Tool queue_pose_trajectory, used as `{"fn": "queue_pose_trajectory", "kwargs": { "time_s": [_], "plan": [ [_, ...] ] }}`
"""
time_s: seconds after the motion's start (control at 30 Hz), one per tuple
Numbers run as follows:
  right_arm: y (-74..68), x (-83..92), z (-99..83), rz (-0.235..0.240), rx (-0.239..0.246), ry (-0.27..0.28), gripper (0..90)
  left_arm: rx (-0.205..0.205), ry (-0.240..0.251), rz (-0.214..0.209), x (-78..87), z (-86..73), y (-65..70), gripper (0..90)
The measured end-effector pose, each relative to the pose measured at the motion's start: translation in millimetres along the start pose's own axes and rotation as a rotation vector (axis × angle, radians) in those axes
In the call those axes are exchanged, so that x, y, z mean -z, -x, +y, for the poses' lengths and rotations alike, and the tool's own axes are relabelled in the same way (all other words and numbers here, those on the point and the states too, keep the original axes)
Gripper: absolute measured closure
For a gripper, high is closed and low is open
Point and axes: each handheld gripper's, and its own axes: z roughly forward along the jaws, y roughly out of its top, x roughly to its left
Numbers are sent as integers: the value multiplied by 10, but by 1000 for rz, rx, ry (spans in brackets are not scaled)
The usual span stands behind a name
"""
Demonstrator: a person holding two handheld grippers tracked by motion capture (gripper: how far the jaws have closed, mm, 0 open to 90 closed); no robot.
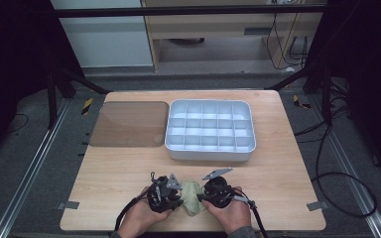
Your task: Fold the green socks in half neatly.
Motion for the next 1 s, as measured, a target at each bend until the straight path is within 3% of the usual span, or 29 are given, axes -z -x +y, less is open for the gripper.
{"fn": "queue_pose_trajectory", "kwargs": {
  "time_s": [0.73, 1.0],
  "plan": [
    [-9, 26, -26, 24, -16, 22, 755, 6, 0, -25, 80, 12, -104, 844],
    [-5, 45, -26, 26, -16, 26, 569, -16, -16, -36, 99, 29, -118, 844]
  ]
}}
